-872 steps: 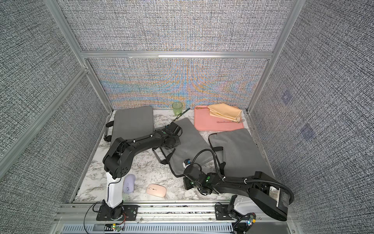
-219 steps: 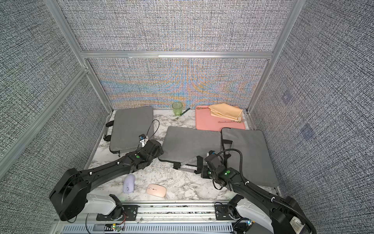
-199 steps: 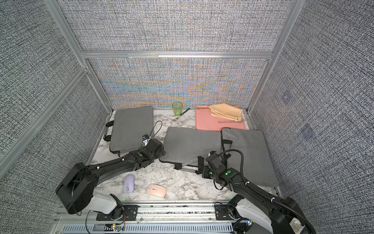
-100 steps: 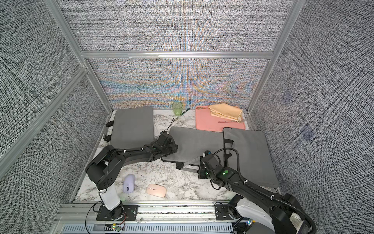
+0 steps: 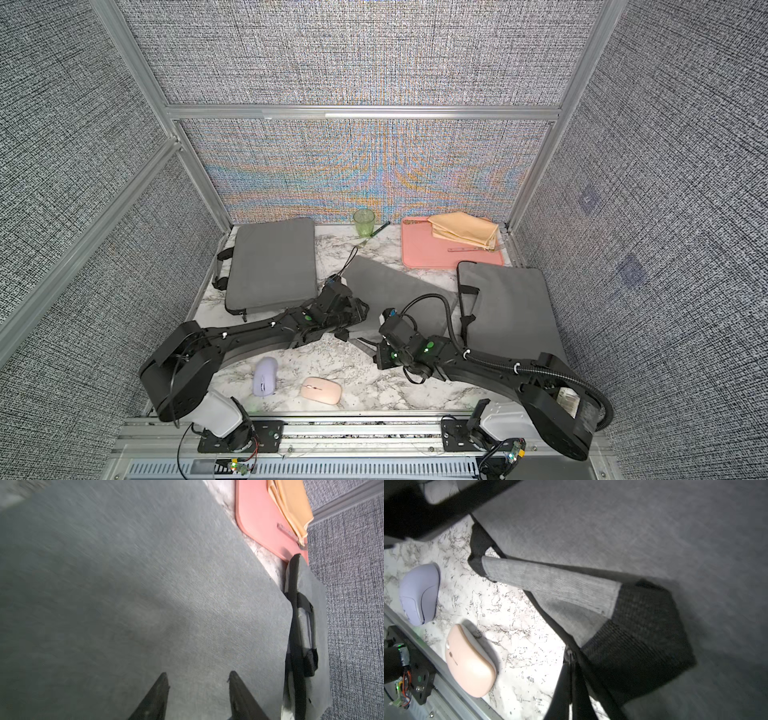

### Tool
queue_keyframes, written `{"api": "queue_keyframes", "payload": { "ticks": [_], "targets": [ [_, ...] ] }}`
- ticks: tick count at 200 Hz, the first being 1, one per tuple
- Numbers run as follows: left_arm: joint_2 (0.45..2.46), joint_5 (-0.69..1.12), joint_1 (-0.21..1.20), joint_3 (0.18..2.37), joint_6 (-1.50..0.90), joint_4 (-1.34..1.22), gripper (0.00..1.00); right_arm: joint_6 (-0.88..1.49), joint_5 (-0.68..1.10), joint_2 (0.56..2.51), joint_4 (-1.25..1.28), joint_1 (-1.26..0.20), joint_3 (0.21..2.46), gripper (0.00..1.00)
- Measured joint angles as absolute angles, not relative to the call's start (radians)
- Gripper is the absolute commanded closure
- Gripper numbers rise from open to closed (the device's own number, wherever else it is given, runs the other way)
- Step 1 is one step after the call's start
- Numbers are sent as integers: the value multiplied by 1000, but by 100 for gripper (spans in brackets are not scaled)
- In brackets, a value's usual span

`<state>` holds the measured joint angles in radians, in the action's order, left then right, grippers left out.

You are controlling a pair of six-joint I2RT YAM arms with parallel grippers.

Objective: Put the mouse into the laptop bag
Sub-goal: Unzip the zipper on the zippered laptop bag.

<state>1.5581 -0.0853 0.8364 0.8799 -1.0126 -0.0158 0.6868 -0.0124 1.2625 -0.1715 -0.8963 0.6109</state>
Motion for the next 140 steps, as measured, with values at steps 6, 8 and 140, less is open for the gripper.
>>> {"api": "queue_keyframes", "payload": {
  "ticks": [6, 8, 140],
  "targets": [
    [1541, -103, 833, 876, -1003, -5, 37, 693, -19, 1239, -179, -879, 595, 100],
    [1535, -110, 830, 873, -1000, -2, 37, 696, -22, 1229, -184, -871, 588, 100],
    [1559, -199, 749, 774, -799, -68, 14, 684, 46, 802, -361, -437, 358, 100]
  ]
}}
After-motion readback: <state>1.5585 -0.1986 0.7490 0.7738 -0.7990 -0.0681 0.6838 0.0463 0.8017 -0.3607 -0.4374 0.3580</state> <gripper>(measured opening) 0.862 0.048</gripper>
